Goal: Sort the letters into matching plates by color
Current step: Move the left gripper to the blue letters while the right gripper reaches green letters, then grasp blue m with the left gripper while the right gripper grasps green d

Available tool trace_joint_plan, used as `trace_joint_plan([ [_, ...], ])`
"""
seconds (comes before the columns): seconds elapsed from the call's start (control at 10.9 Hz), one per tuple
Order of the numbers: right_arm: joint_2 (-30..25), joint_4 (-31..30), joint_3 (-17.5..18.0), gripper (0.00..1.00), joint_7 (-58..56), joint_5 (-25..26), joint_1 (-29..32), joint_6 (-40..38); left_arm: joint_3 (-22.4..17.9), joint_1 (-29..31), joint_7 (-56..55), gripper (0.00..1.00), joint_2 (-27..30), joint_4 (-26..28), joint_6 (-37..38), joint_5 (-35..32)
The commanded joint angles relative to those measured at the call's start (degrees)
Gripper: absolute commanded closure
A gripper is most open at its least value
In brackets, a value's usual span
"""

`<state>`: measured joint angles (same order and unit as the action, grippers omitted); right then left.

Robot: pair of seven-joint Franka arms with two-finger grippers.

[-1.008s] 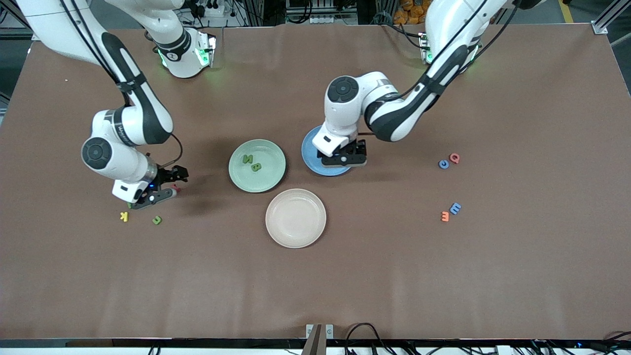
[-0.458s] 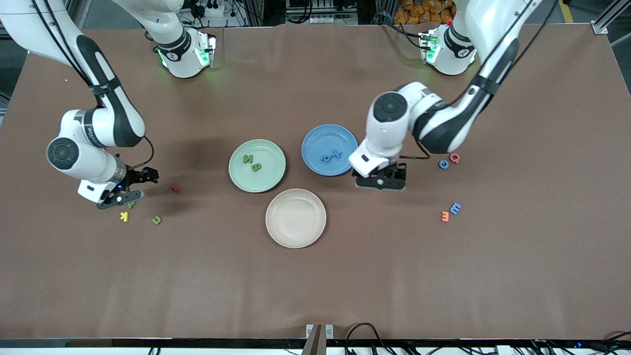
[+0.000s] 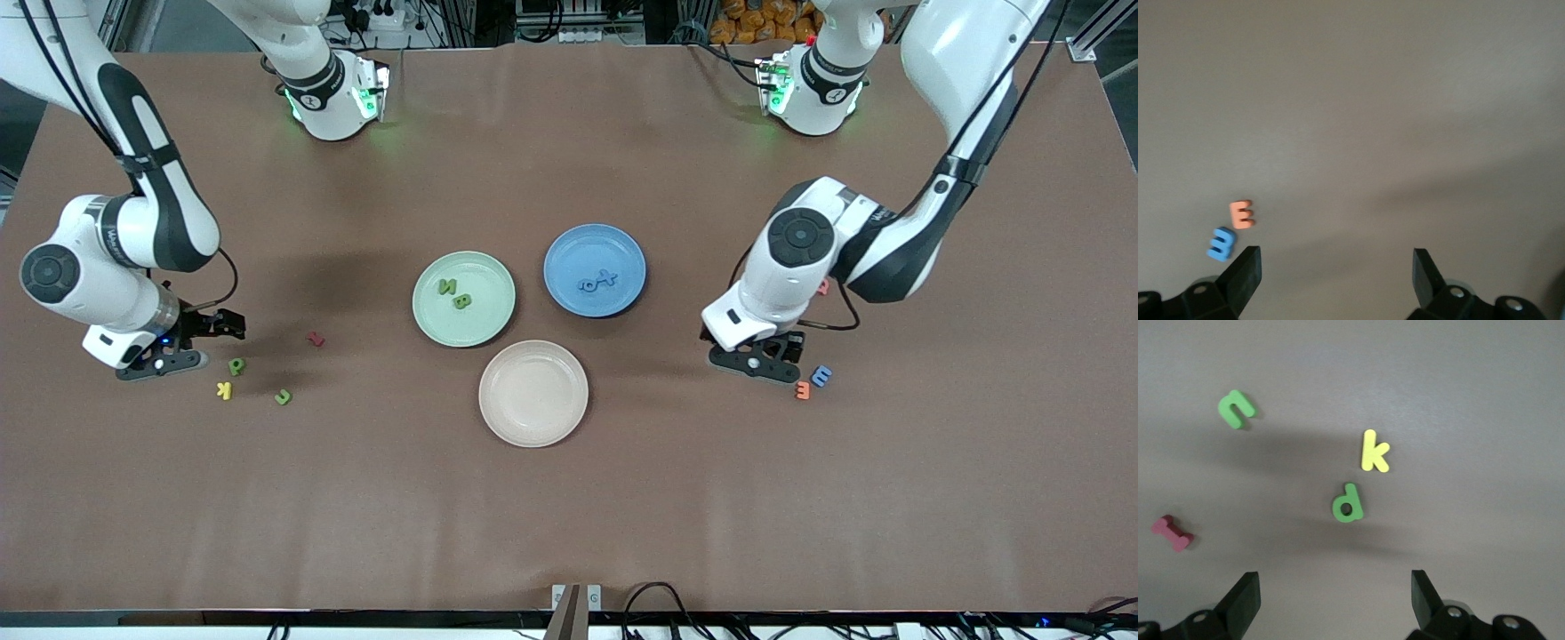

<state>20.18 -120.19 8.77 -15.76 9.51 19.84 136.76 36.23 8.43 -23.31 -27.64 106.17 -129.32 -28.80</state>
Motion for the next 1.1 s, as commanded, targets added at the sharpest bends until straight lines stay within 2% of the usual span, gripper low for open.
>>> trace_joint_plan([
  [0.0, 2.8, 2.9, -0.5, 0.0, 0.6, -6.1, 0.6, 0.3, 1.1, 5.3, 11.4, 0.0, -0.6, 0.9, 0.3, 1.2],
  [0.27, 6.3, 3.6, -0.5, 0.0, 0.6, -10.9, 1.3, 6.0, 1.1, 9.0, 19.0, 0.0, -0.8, 1.8, -0.7, 1.1],
  [0.64, 9.3, 3.6, -0.9, 0.0, 0.6, -11.1, 1.7, 10.2, 1.1, 16.2, 29.3, 0.0, -1.7, 6.2, -8.7, 0.5],
  [1.01, 11.5, 3.2, -1.0, 0.0, 0.6, -10.9, 1.6, 13.3, 0.9, 19.5, 37.3, 0.0, -4.7, 6.3, -11.1, -1.8],
])
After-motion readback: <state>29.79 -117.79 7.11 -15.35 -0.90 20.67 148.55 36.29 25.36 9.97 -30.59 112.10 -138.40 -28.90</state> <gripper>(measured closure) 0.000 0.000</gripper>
